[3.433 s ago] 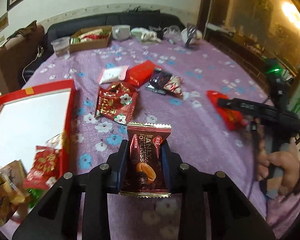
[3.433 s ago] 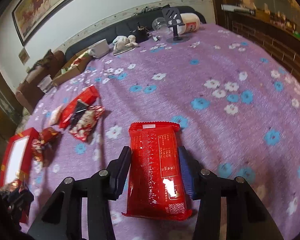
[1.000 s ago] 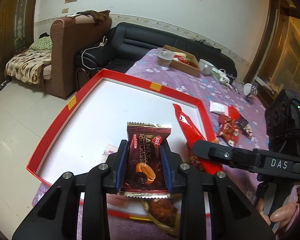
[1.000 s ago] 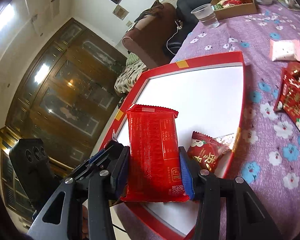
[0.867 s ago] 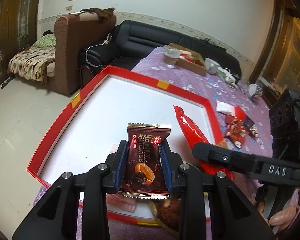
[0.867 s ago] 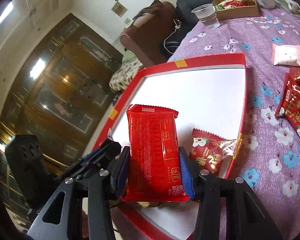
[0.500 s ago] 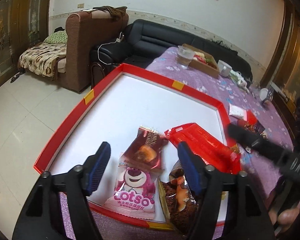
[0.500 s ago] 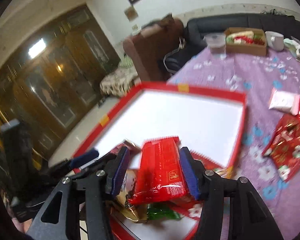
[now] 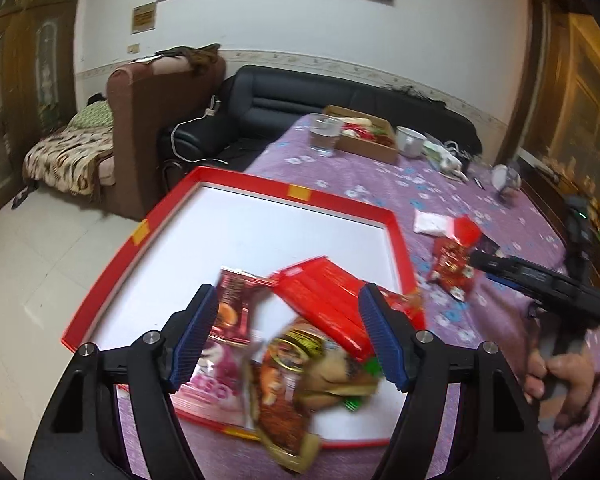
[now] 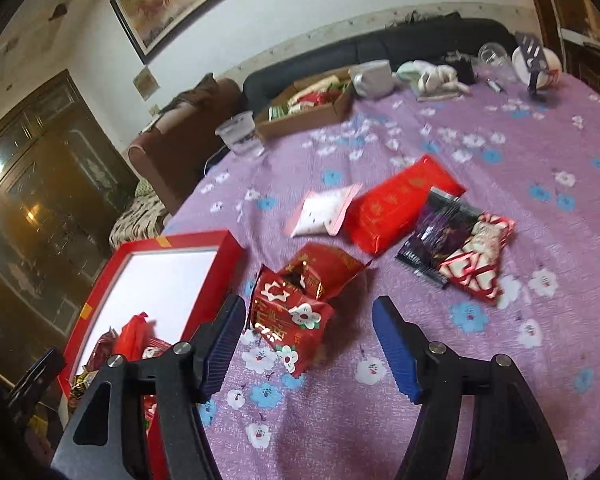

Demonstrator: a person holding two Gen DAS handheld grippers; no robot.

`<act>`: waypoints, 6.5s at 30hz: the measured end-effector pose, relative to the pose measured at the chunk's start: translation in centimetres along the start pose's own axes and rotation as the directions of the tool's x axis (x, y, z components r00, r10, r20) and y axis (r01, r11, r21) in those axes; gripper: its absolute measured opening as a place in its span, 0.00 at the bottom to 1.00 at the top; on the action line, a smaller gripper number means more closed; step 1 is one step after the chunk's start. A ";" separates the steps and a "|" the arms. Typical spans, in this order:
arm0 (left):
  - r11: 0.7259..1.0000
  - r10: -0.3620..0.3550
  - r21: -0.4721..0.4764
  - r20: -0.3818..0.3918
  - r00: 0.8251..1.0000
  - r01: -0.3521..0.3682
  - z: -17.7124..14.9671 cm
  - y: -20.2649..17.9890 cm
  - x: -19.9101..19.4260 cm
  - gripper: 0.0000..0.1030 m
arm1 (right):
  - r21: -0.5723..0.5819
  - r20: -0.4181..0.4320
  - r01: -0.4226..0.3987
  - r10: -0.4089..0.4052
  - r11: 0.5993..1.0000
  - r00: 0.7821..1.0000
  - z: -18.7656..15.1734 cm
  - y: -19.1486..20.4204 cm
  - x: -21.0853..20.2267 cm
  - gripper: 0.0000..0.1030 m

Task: Organize snacks
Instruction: 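Grasp the red flowered snack packet with the right tool, then grasp the red gold-print packet with the left tool while the right tool holds its packet, then carry both red packets over the tray and open both tools to release them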

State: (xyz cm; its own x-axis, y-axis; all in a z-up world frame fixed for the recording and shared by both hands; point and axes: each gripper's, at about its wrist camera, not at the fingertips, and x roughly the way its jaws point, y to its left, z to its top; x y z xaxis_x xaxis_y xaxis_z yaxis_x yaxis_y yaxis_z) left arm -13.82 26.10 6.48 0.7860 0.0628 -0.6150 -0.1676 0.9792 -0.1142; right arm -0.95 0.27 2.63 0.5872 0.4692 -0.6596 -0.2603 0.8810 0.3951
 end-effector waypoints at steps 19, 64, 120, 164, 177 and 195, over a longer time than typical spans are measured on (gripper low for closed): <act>0.983 -0.121 0.131 -0.069 0.990 0.129 0.0 -7.1 -0.3 0.70 | -0.037 -0.069 0.067 -0.070 0.997 0.995 -0.2 -0.9 1.4 0.20; 0.849 -0.215 0.396 -0.343 0.914 0.348 1.0 -22.1 13.8 0.16 | 0.366 0.038 -0.034 0.021 0.930 0.999 -0.7 -21.1 -7.4 0.21; 0.904 -0.232 0.349 -0.080 0.969 0.245 -2.9 -16.0 -1.2 0.29 | 0.268 0.116 -0.239 0.215 0.933 0.970 -2.8 -12.9 -9.8 0.20; 0.994 0.004 0.106 0.038 0.999 -0.008 0.2 0.0 0.6 0.30 | -0.045 -0.095 -0.351 0.346 0.935 0.933 -3.1 10.6 -2.1 0.21; 0.995 0.078 0.069 -0.044 0.996 -0.075 0.3 1.9 4.4 0.30 | -0.079 -0.179 -0.354 0.336 0.932 0.925 -3.2 12.5 2.4 0.23; 0.965 0.263 -0.026 0.032 0.964 -0.263 0.2 5.2 3.1 0.80 | 0.021 -0.137 -0.419 0.417 0.908 0.898 -3.1 8.7 1.1 0.47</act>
State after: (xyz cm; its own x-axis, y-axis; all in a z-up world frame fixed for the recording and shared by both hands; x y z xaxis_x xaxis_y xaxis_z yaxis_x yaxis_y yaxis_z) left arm -12.11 31.39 4.18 0.7326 0.3246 -0.5983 -0.3836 0.9230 0.0310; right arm -4.93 8.59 3.35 0.3137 0.7975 -0.5154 -0.4657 0.6022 0.6484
